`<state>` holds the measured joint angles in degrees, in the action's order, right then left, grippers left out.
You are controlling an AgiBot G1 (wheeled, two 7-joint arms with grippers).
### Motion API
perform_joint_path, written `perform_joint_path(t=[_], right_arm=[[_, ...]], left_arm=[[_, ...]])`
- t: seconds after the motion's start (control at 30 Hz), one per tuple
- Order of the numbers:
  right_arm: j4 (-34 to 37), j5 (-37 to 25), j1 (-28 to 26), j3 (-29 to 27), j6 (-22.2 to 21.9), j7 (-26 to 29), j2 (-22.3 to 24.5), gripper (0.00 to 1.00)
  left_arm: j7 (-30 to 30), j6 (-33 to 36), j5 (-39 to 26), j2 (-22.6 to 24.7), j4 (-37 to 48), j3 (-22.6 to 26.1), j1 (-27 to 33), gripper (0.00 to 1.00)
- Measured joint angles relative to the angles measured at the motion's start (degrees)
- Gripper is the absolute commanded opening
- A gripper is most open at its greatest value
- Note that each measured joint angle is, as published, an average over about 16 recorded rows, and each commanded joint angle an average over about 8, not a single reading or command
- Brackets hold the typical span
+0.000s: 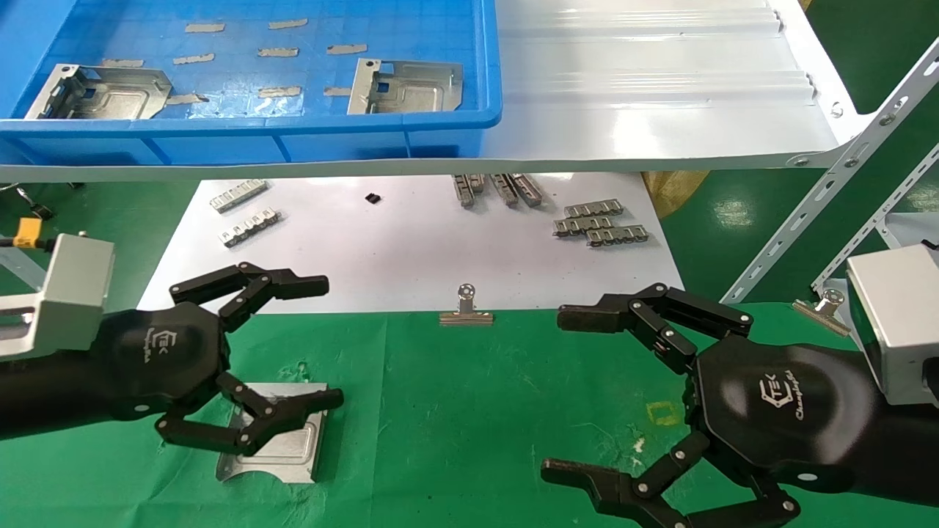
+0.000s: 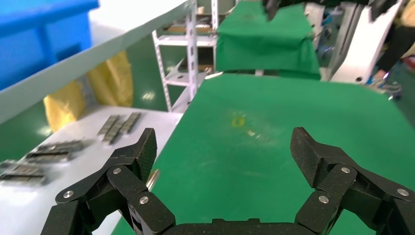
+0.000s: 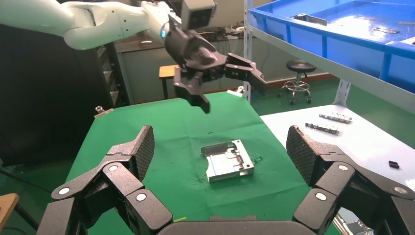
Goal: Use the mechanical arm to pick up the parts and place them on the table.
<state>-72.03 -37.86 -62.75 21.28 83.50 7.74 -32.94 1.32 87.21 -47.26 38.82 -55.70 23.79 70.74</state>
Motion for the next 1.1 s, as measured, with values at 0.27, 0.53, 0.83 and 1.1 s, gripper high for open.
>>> perform_joint_path(t=[0.27,0.53,0.83,1.1], right_arm=[[0.00,0.00,0.00,0.00,0.00,0.00,0.00,1.00],[0.01,0.01,0.00,0.00,-0.01,0.00,0.00,1.00],[0.02,0.02,0.01,0.00,-0.02,0.00,0.01,1.00],[0.02,0.02,0.01,0.00,-0.02,0.00,0.01,1.00]], left_arm=[[-6.36,-0.80,2.84,-2.00,-9.42,-4.09,-4.83,1.00],[-11.15,-1.40,5.14,-3.59,-16.91,-7.35,-8.67,1.00],[-12.68,-1.64,6.02,-4.18,-19.54,-8.53,-10.06,1.00],[-12.35,-1.63,5.78,-4.02,-18.76,-8.19,-9.68,1.00]])
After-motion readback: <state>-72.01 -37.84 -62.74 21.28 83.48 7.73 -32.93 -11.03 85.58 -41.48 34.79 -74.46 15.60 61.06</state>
